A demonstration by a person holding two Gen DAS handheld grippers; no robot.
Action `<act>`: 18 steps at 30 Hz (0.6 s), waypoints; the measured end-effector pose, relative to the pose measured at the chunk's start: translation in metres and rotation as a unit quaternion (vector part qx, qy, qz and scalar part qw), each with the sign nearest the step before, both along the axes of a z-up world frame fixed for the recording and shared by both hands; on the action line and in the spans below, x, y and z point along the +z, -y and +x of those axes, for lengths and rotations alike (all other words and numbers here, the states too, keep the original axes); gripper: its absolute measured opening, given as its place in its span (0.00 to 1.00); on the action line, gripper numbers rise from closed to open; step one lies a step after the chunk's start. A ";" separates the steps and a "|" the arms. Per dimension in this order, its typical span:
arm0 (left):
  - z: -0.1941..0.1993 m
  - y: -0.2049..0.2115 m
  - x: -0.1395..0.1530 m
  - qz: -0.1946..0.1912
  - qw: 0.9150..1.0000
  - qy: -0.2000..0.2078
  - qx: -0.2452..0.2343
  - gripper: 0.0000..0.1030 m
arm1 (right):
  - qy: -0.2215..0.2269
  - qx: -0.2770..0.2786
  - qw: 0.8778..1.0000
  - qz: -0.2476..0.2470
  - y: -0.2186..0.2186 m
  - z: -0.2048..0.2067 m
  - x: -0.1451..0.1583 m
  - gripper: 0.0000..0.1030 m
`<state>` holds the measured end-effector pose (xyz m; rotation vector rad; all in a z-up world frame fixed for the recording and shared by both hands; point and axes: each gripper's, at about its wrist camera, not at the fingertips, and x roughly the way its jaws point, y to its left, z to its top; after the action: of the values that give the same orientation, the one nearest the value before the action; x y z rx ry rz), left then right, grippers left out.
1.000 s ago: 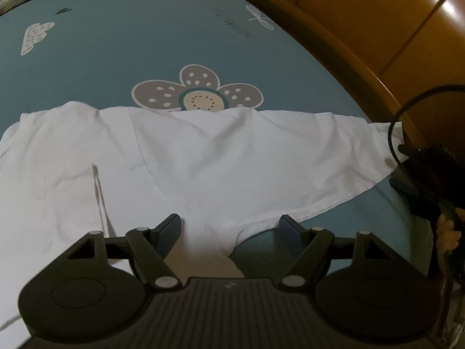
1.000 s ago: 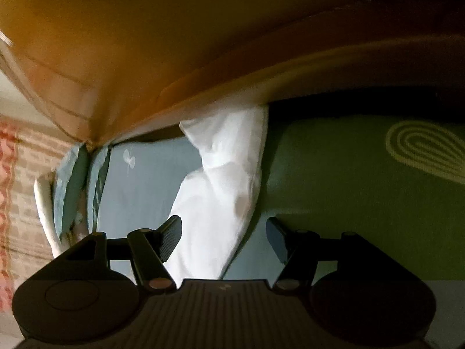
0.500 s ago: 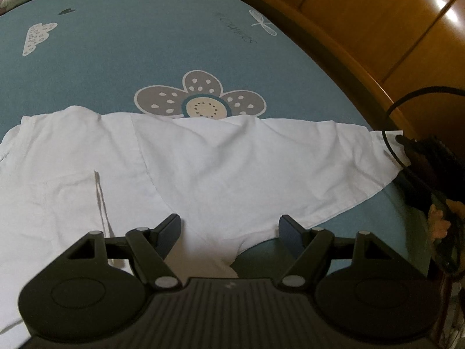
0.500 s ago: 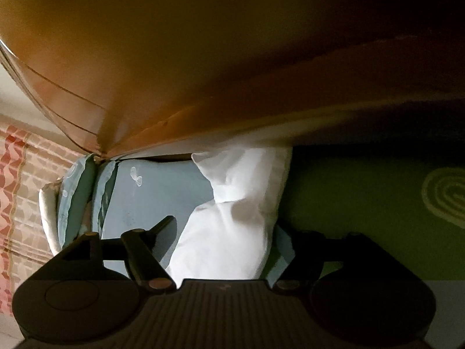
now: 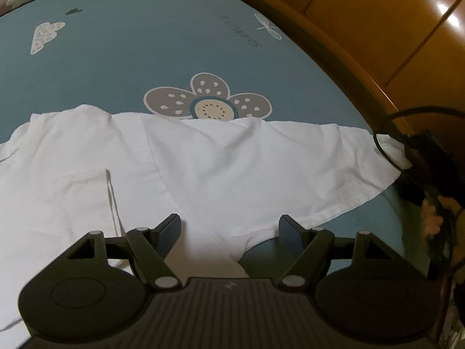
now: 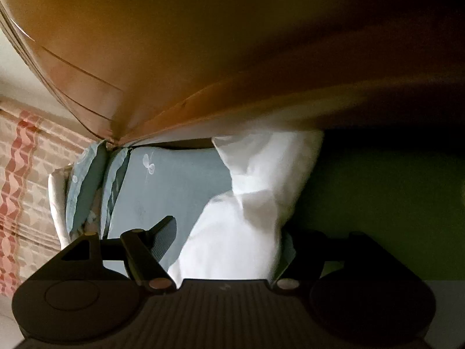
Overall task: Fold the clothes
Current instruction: 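Grasp the sleeve cuff with the right gripper and lift it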
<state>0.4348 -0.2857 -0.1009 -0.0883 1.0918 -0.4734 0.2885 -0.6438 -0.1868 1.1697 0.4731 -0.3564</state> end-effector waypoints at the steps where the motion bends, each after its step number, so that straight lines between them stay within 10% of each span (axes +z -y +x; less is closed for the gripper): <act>1: 0.000 -0.001 0.000 0.000 1.000 0.000 0.000 0.72 | -0.006 0.004 1.000 -0.006 0.001 0.005 0.001 0.72; 7: -0.002 -0.006 0.004 -0.003 1.000 0.005 -0.002 0.72 | -0.095 0.029 0.994 -0.055 -0.001 0.018 0.008 0.11; 18: -0.019 -0.035 0.015 0.015 1.000 0.013 -0.004 0.72 | -0.106 0.065 0.988 -0.095 -0.015 0.032 0.030 0.08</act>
<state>0.4154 -0.2506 -0.0858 -0.0518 1.0734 -0.4644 0.3200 -0.6285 -0.1572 0.9140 0.6827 -0.4053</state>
